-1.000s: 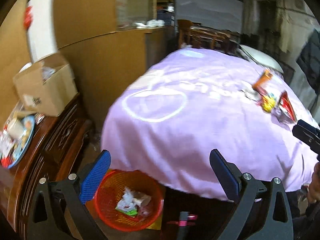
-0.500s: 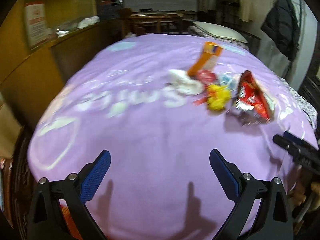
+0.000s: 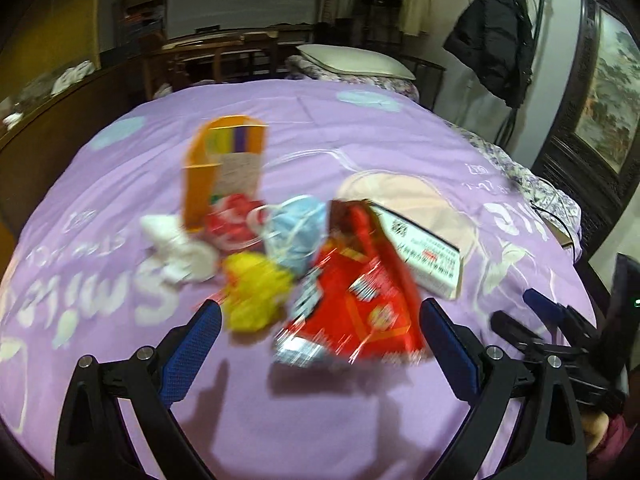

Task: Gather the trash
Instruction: 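Move both tools back over the remaining trash on the bedspread, then grasp the red chip bag with the left tool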

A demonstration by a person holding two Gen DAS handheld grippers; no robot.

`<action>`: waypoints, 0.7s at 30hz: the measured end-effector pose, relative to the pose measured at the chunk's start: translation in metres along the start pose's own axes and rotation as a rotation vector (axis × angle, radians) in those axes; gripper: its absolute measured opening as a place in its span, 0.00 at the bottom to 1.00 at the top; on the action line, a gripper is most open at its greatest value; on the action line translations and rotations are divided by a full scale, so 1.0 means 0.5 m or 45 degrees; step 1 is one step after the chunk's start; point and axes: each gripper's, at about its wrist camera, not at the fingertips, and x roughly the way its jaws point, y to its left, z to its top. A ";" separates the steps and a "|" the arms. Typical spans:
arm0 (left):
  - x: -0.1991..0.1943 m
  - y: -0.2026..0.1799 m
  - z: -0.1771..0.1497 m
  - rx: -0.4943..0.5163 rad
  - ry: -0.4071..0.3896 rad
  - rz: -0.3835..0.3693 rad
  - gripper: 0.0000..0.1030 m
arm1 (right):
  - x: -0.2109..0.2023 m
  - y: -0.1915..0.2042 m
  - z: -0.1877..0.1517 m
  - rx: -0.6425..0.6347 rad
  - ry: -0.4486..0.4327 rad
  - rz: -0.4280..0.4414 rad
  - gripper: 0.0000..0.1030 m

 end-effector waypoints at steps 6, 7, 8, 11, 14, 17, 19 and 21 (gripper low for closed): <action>0.064 -0.017 0.003 0.006 0.044 0.025 0.85 | 0.014 0.029 -0.004 -0.168 0.045 0.012 0.95; 0.063 -0.014 -0.002 0.013 0.038 0.038 0.79 | 0.010 0.022 -0.007 -0.155 0.043 0.027 0.95; 0.059 -0.010 -0.008 0.027 0.044 0.040 0.67 | 0.007 0.014 -0.008 -0.134 0.038 0.046 0.95; 0.031 0.020 -0.028 0.022 0.052 0.032 0.51 | 0.005 0.013 -0.008 -0.119 0.030 0.064 0.95; -0.009 0.062 -0.058 -0.013 0.046 0.074 0.51 | 0.009 0.020 -0.006 -0.135 0.034 0.046 0.95; -0.050 0.097 -0.079 -0.069 0.028 0.085 0.55 | 0.012 0.021 -0.004 -0.133 0.033 0.043 0.95; -0.073 0.103 -0.083 -0.094 0.004 0.070 0.73 | 0.014 0.020 -0.003 -0.132 0.034 0.044 0.95; -0.088 0.097 -0.081 -0.110 -0.029 0.063 0.95 | 0.014 0.020 -0.002 -0.133 0.034 0.043 0.95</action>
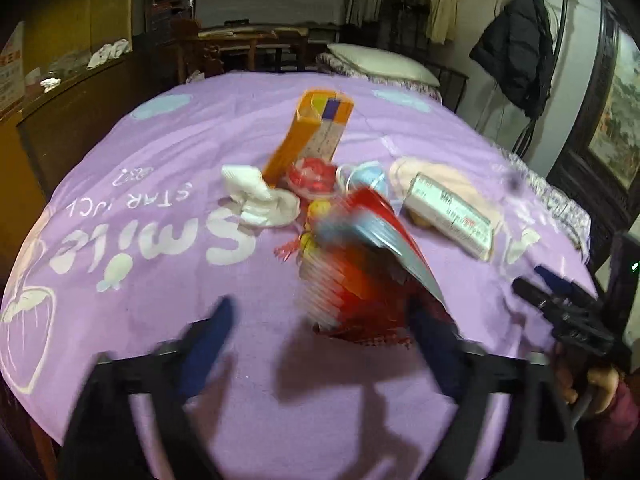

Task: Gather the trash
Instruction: 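Grasp the red chip bag with the left tool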

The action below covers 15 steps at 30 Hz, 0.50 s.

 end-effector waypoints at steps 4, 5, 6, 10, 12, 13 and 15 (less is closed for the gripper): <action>-0.004 -0.019 0.020 -0.021 -0.025 -0.076 0.94 | -0.001 -0.001 0.000 0.001 -0.002 0.002 0.95; 0.001 -0.022 0.024 -0.036 -0.022 -0.092 0.94 | -0.001 -0.001 0.000 0.003 -0.002 0.003 0.95; 0.006 -0.023 0.026 -0.046 -0.015 -0.098 0.94 | -0.001 0.000 0.000 0.002 -0.001 0.002 0.95; 0.033 -0.040 0.035 -0.100 0.017 -0.154 0.94 | -0.003 0.000 -0.001 0.006 -0.005 0.013 0.95; 0.036 -0.054 0.033 -0.093 0.021 -0.184 0.94 | -0.004 -0.001 -0.001 0.008 -0.007 0.017 0.95; 0.034 -0.063 0.031 -0.077 0.023 -0.196 0.94 | -0.004 -0.001 -0.001 0.008 -0.008 0.020 0.95; 0.028 -0.076 0.024 -0.041 0.020 -0.200 0.94 | -0.004 -0.002 0.000 0.009 -0.008 0.023 0.95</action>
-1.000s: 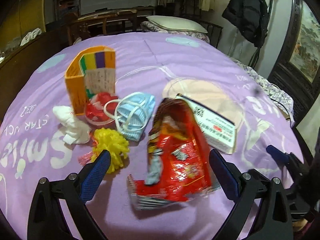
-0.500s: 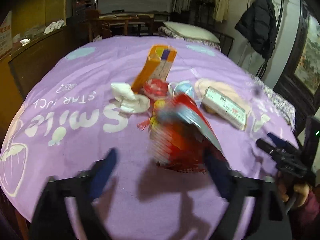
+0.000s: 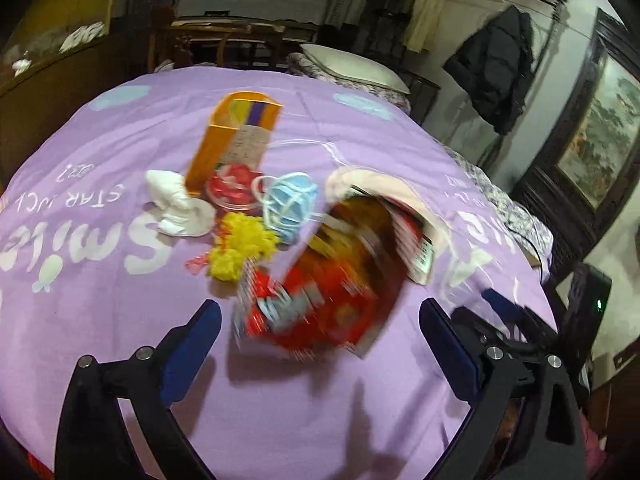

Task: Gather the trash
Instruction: 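Grasp the red chip bag with the left tool, then lift the red chip bag with the left tool while the right tool grasps the white medicine box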

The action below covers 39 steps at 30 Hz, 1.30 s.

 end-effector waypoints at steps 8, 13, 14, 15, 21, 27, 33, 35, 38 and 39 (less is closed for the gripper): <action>-0.003 -0.030 -0.003 0.085 -0.036 0.044 0.94 | 0.000 -0.002 0.000 0.005 -0.003 0.005 0.95; 0.026 -0.051 0.026 0.150 -0.057 0.076 0.94 | 0.000 -0.003 0.000 0.007 -0.004 0.009 0.95; 0.036 -0.055 0.033 0.169 -0.061 0.081 0.94 | 0.000 -0.003 0.000 0.007 -0.004 0.009 0.95; 0.052 -0.060 0.042 0.189 -0.056 0.087 0.94 | 0.000 -0.003 -0.001 0.009 -0.004 0.011 0.95; 0.150 -0.052 0.055 0.180 0.063 0.105 0.85 | 0.000 -0.006 -0.001 0.013 -0.006 0.024 0.95; 0.116 -0.018 0.029 0.160 0.068 0.079 0.32 | 0.000 -0.006 -0.001 0.011 -0.005 0.021 0.95; -0.012 0.071 -0.013 0.078 0.008 0.168 0.32 | 0.001 -0.007 -0.001 0.011 -0.004 0.019 0.95; -0.033 0.107 -0.028 0.025 0.023 0.187 0.33 | 0.001 -0.007 -0.001 0.008 -0.002 0.015 0.95; -0.058 0.152 -0.052 -0.043 0.019 0.219 0.38 | 0.002 -0.005 -0.002 -0.001 0.002 0.002 0.95; -0.063 0.161 -0.056 -0.061 0.018 0.227 0.42 | 0.002 -0.003 -0.002 -0.004 0.004 -0.003 0.95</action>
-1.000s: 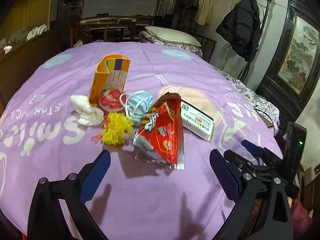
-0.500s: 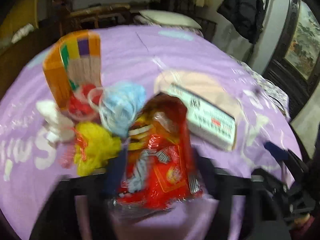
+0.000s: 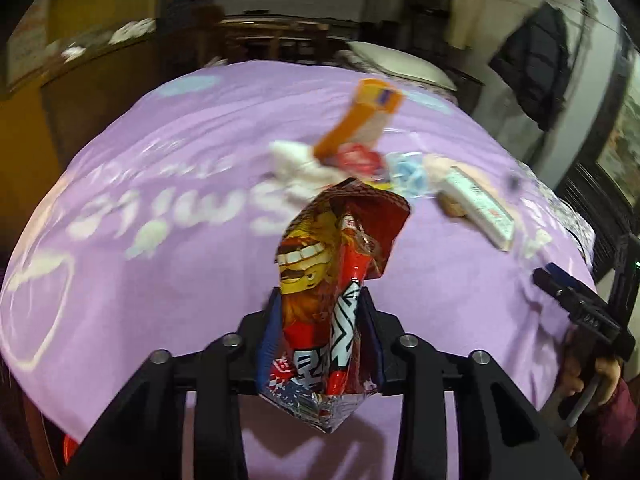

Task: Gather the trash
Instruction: 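Lift the red chip bag with the left tool while the right tool grasps the white medicine box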

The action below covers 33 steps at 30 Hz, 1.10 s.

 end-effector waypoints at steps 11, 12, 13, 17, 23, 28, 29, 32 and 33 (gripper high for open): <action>0.000 0.010 0.010 -0.063 -0.036 0.029 0.94 | 0.000 0.006 0.000 -0.008 0.001 -0.012 0.95; 0.010 0.016 0.011 -0.079 -0.023 0.037 0.94 | -0.001 0.006 -0.001 -0.006 0.000 -0.010 0.95; 0.017 0.020 0.011 -0.094 -0.012 0.040 0.94 | -0.001 0.005 -0.001 -0.005 -0.001 -0.008 0.95; 0.039 0.045 0.012 -0.181 0.026 0.008 0.94 | -0.002 0.005 -0.001 -0.003 -0.004 -0.007 0.95; 0.066 0.048 0.012 -0.199 0.054 0.002 0.94 | -0.001 0.004 -0.001 -0.003 -0.002 -0.008 0.95; 0.093 0.028 0.001 -0.071 0.039 0.129 0.94 | -0.001 0.003 -0.001 -0.005 -0.002 -0.010 0.95; 0.095 0.023 -0.003 -0.039 0.035 0.150 0.94 | -0.001 0.004 0.000 -0.005 -0.002 -0.010 0.95; 0.096 0.024 -0.005 -0.010 0.029 0.165 0.94 | 0.000 0.008 -0.001 -0.018 0.009 -0.033 0.95; 0.096 0.028 -0.004 -0.015 0.028 0.164 0.94 | 0.001 0.011 0.000 -0.025 0.015 -0.045 0.94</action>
